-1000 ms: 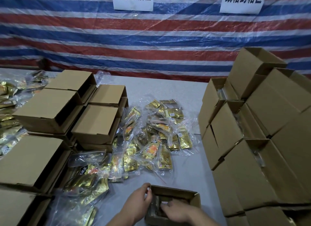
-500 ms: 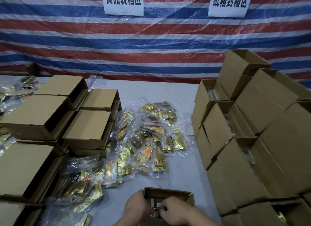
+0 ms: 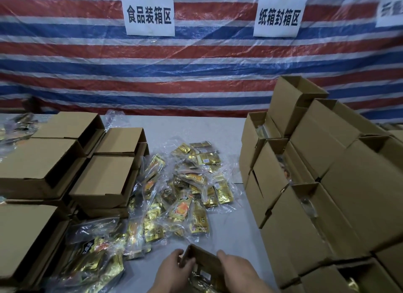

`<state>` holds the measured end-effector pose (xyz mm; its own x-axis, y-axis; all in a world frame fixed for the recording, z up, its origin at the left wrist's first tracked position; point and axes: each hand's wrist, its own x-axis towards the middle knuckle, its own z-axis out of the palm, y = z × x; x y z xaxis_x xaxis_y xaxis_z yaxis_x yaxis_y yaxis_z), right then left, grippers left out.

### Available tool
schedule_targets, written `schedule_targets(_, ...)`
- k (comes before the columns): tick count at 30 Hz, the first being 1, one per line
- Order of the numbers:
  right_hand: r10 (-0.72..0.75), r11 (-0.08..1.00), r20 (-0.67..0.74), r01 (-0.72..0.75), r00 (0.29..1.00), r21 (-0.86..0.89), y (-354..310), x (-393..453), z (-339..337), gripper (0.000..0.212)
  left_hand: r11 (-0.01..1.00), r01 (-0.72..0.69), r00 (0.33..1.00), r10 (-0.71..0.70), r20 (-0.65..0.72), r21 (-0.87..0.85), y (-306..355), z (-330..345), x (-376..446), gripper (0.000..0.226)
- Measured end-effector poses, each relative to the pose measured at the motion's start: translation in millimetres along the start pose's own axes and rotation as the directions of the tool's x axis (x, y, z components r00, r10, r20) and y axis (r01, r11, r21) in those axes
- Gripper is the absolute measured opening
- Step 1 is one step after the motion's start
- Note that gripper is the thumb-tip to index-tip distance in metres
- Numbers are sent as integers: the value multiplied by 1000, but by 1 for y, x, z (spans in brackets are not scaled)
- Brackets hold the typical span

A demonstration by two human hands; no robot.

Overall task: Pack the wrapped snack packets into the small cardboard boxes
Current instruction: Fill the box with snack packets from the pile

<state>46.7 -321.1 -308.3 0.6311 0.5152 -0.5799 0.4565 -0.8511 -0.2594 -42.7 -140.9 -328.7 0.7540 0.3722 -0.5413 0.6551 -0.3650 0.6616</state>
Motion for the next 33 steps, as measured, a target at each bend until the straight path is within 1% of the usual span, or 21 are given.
schedule_targets(2,13,999,-41,-11,999,32,-1,-4,-7,30,993,52,998,-54,-18,-110,2,-2,-7,40)
schedule_targets(4,-1,1000,-134,3,991,21,-6,-10,-20,34,958,91,993,-108,-49,-273,12,-6,-11,48)
schedule_targets(6,-26,1000,-255,27,966,-3,-11,-18,-46,39,904,55,991,-102,-89,-424,38,-15,-16,59)
schedule_targets(7,-32,999,-322,33,946,-3,-14,-23,-64,41,878,2,992,-64,-113,-479,57,-21,-19,59)
schedule_targets(9,-23,1000,-448,28,894,3,-20,-32,-106,41,822,-138,986,59,-158,-552,100,-36,-27,56)
schedule_targets(12,13,998,-618,26,786,54,-25,-46,-178,26,736,-293,956,225,-188,-610,173,-60,-36,61)
schedule_targets(13,30,998,-662,13,749,60,-26,-50,-202,21,716,-326,945,270,-185,-618,198,-67,-37,64)
schedule_targets(14,42,998,-703,0,710,59,-25,-54,-226,17,717,-344,938,294,-184,-606,223,-72,-35,66)
schedule_targets(16,52,998,-759,-6,649,63,-20,-57,-270,14,718,-377,925,321,-202,-585,272,-82,-29,57)
schedule_targets(17,54,998,-772,-8,634,64,-16,-57,-291,13,707,-381,923,331,-198,-595,296,-86,-23,50)
schedule_targets(19,72,997,-777,-37,625,63,-6,-54,-328,12,723,-353,932,327,-155,-594,342,-92,-6,48)
schedule_targets(21,123,992,-774,-94,621,82,7,-46,-360,13,793,-337,939,320,-125,-507,380,-99,12,47)
schedule_targets(24,194,980,-765,-161,614,120,28,-33,-400,16,856,-363,924,380,-27,-368,422,-103,34,27)
schedule_targets(25,200,978,-760,-173,618,117,35,-28,-412,14,868,-384,913,408,12,-316,434,-103,42,25)
schedule_targets(26,193,978,-761,-184,620,98,40,-24,-421,12,876,-390,906,420,52,-284,444,-101,51,25)
schedule_targets(28,169,973,-765,-230,622,28,50,-12,-435,25,883,-370,905,412,101,-290,459,-97,72,35)
schedule_targets(29,158,966,-768,-259,620,-10,55,-6,-440,28,888,-354,909,401,115,-293,466,-94,82,41)
schedule_targets(33,111,922,-803,-362,585,-137,75,21,-456,28,902,-315,911,375,171,-295,489,-86,116,49)
